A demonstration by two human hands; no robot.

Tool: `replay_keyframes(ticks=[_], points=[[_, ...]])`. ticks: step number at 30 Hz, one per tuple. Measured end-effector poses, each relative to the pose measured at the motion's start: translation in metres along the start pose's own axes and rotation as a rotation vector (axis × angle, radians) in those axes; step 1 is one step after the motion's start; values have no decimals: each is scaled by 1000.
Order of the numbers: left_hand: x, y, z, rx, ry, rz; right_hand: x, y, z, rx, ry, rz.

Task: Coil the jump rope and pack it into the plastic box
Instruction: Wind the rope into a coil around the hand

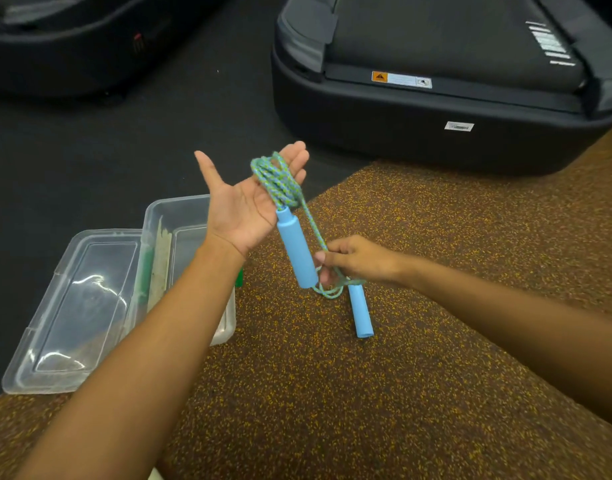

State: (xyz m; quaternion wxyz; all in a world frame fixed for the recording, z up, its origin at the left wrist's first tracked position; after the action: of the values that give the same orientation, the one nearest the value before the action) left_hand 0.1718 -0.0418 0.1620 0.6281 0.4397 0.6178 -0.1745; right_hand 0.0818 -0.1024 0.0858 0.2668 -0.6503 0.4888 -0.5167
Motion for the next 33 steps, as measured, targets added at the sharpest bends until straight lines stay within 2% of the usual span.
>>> replay_keyframes(ticks=[5,9,15,19,27,33], points=[[24,22,3,-130,169,27,-10,5,-11,3,-67,-124],[38,20,3,-129,252,69,-7,-47,-21,361,-26,-594],[38,6,2,-44,264,172,3,-102,-33,685,109,-876],[35,-18,-1,96,278,380,16,-118,-34,745,160,-867],[27,-84,-21,488,75,725,48,-114,-17,598,210,-595],[29,-93,-29,591,8,820,62,-98,-10,485,196,-396]])
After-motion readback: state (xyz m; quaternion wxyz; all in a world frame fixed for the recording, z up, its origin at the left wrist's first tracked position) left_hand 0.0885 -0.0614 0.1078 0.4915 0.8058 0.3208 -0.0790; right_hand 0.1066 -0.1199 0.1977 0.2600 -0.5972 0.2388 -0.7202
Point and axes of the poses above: each hand's wrist, its own z-axis towards the middle knuckle, its own x-axis out of the back of the hand, y = z × x, the point moved 10 cm from there along z, towards the middle knuckle, and after that the axes turned 15 degrees about y, right-handed, at the moved point
